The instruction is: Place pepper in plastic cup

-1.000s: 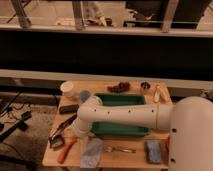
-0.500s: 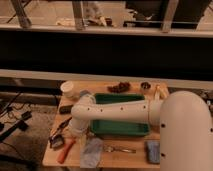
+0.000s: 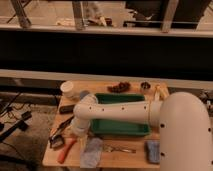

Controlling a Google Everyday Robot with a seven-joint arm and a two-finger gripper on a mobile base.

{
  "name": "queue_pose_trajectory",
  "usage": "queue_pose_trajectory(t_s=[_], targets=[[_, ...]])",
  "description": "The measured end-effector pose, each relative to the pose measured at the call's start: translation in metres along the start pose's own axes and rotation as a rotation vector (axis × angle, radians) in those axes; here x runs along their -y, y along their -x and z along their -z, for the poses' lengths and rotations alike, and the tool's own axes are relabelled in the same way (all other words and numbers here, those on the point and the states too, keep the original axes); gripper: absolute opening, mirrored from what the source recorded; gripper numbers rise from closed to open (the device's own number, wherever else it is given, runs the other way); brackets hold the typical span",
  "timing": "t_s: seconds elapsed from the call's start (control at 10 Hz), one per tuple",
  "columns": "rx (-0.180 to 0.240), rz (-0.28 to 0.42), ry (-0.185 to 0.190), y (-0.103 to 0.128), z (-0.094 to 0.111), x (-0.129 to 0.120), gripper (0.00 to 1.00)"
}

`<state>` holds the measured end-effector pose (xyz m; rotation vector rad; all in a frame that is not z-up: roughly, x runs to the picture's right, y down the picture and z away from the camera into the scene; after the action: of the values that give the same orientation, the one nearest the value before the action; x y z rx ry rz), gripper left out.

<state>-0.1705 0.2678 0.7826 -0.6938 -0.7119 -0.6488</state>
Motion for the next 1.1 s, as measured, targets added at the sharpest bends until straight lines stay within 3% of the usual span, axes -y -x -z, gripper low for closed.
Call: queue_pose_trajectory(t_s=[0.3,1.1], targets=[[0.015,-0.043,-0.002,-0.0034,-0.0024,-0.0004,0.8],[0.01,-0.035,0.008,0.0036,-0.0006,0.0077,0.8]])
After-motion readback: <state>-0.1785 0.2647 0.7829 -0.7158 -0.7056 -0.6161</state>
